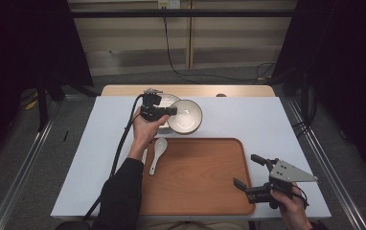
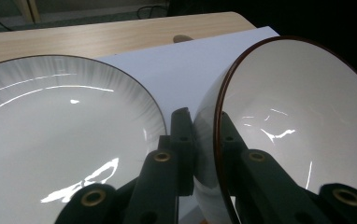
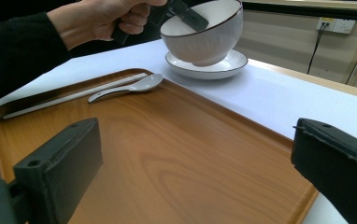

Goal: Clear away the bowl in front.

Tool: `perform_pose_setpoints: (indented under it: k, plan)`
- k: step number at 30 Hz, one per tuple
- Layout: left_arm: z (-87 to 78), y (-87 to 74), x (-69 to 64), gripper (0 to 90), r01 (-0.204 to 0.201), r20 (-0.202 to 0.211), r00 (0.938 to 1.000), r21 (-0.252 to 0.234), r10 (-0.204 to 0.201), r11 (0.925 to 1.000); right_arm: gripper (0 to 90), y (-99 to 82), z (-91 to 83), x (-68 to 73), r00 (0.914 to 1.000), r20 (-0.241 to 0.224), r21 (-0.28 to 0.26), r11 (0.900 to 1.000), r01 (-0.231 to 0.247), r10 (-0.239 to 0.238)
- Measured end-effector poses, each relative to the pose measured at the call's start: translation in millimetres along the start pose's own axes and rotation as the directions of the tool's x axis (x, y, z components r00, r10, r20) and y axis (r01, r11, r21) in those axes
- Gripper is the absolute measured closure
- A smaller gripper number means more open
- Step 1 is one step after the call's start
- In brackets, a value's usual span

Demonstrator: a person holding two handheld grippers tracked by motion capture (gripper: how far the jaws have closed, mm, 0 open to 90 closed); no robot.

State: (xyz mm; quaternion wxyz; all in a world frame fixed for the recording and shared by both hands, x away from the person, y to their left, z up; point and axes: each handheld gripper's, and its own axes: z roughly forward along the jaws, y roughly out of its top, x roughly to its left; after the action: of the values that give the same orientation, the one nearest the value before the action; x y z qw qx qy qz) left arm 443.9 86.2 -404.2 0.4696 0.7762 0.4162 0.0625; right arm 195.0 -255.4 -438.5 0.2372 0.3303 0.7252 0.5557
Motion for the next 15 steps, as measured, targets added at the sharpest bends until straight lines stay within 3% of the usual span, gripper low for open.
perform_pose_setpoints:
  k: [5,7,15]
  plan:
    - [7.9,0.6,-9.8,82.0,-0.003,0.036,0.9994,0.014,0.002,0.9999,1.9,-0.1,0.3,0.5,1.0000,0.000,-0.003,1.0000,0.001,-0.001]
    - [12.5,1.6,-16.4,81.9,-0.034,0.028,0.9991,0.028,0.033,0.9990,1.9,0.0,0.3,0.6,1.0000,0.002,-0.005,1.0000,0.003,-0.002]
    - [31.4,-4.9,-30.6,82.0,-0.031,0.074,0.9969,0.061,0.026,0.9976,1.9,-0.2,0.6,0.5,0.9999,0.014,-0.020,0.9998,0.000,0.000]
